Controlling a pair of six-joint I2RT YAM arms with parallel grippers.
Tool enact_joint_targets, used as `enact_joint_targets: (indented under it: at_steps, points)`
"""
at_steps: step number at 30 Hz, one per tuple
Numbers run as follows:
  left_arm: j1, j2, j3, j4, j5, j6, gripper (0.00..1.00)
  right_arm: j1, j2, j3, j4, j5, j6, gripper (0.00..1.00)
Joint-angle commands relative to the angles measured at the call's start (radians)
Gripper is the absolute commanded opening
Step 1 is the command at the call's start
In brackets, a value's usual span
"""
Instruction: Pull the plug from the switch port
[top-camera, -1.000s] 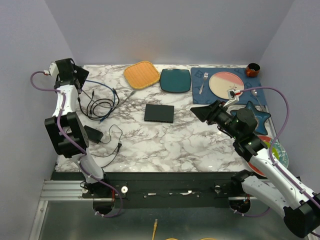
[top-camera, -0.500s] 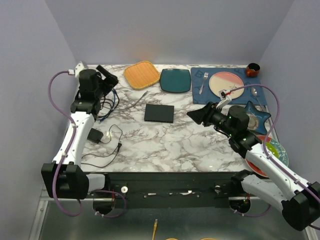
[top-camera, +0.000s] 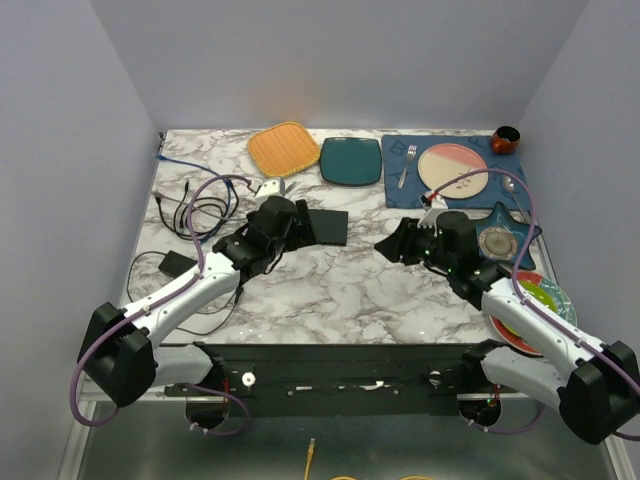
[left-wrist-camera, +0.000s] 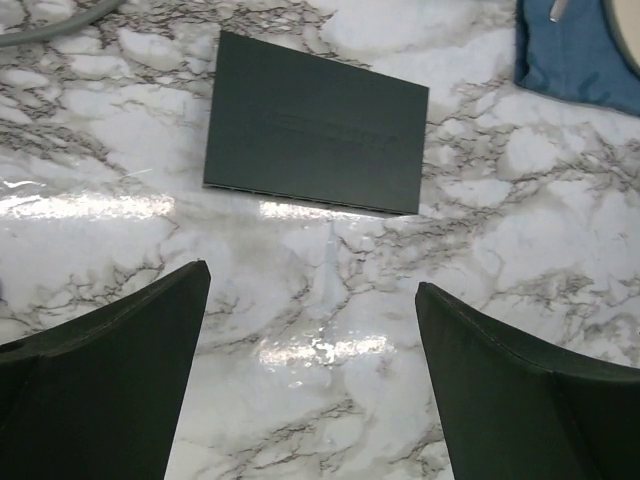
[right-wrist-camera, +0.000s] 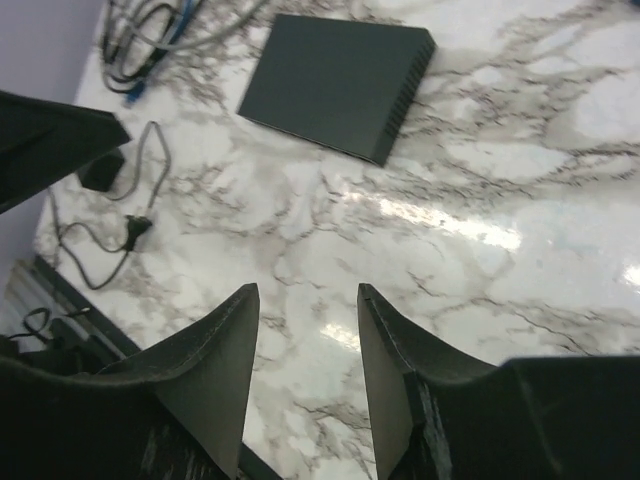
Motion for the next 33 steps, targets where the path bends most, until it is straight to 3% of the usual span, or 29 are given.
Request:
enact_joint_targets:
  at_steps: [1,5,10,13,17,18,21,28,33]
  points:
    - [0.063,0.054,0.032,-0.026,-0.117,-0.037,0.99,0.007,0.163,0.090,-0.089,0.121,-0.016,0.53]
    - [0.221,0.226,0.138,-0.037,0.051,-0.083,0.98,0.005,0.387,0.194,-0.020,0.032,0.101,0.46]
    - [0.307,0.413,0.213,0.023,0.143,-0.094,0.80,0.005,0.570,0.317,-0.004,0.030,0.138,0.27]
    - [0.330,0.478,0.212,0.060,0.162,-0.103,0.64,0.001,0.651,0.371,-0.013,0.061,0.139,0.17]
    - [0.341,0.532,0.199,0.095,0.190,-0.112,0.25,-0.013,0.733,0.417,-0.030,0.072,0.133,0.09]
    - [0.341,0.548,0.198,0.104,0.199,-0.112,0.22,-0.019,0.746,0.428,-0.035,0.064,0.135,0.08]
    - [0.341,0.578,0.190,0.111,0.211,-0.118,0.17,-0.021,0.800,0.463,-0.043,0.067,0.132,0.07]
    - [0.332,0.651,0.201,0.153,0.277,-0.149,0.18,-0.021,0.941,0.594,-0.073,0.041,0.130,0.06]
    - [0.265,0.676,0.224,0.166,0.291,-0.146,0.21,-0.019,0.987,0.624,-0.059,-0.003,0.147,0.06]
